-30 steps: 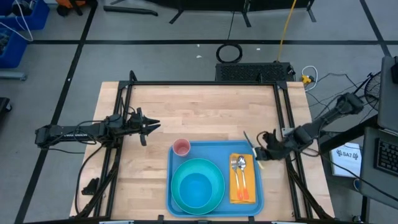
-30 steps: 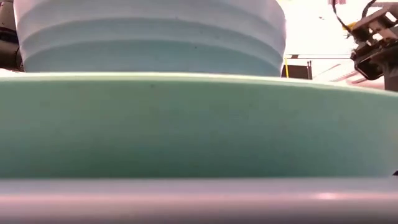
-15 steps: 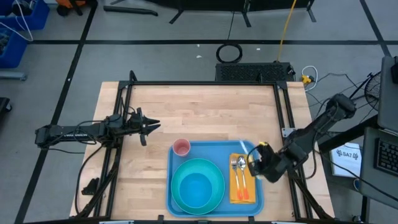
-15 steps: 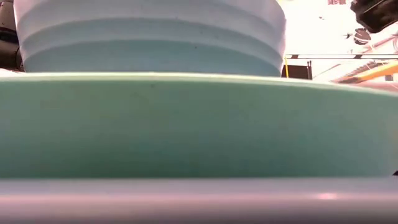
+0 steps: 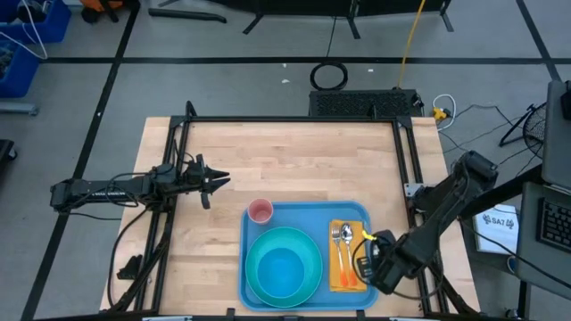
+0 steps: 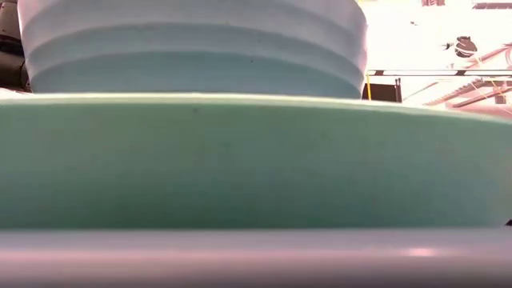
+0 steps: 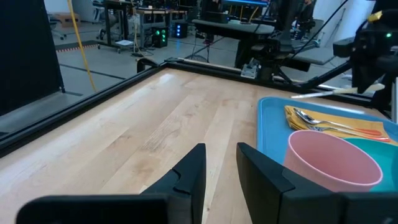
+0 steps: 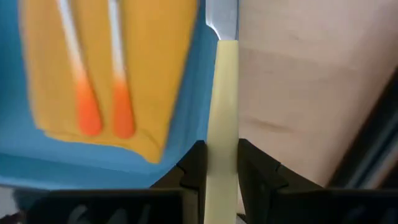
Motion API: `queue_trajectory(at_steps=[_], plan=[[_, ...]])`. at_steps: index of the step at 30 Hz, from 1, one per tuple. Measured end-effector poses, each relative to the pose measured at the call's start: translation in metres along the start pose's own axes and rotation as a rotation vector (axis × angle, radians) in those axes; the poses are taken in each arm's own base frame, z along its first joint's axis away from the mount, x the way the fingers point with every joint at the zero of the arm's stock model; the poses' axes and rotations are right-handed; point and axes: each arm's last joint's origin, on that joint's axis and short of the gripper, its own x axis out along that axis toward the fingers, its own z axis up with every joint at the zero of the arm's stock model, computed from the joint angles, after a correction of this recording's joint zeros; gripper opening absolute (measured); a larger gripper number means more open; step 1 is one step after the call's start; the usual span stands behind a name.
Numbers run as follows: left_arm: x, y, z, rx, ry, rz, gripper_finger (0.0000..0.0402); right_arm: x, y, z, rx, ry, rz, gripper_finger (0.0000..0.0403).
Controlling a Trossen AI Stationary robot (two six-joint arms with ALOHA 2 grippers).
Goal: Set up tray
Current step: Put the light yellow knife on the yellow napkin
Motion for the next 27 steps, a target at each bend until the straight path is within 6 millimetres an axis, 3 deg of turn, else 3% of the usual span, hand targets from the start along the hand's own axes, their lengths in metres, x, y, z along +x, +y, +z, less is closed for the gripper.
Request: queue_trajectory(at_steps=[14, 27], plan=[[0.000, 0.000, 0.000, 0.000, 0.000, 0.000, 0.0093, 0.017, 0.017, 0.006, 0.071, -0.080, 0.031, 0.0052], [0.000, 0.000, 0.000, 0.000, 0.000, 0.000, 0.0093, 0.039, 0.031, -0.001, 0.071, -0.099, 0.077, 0.0052]])
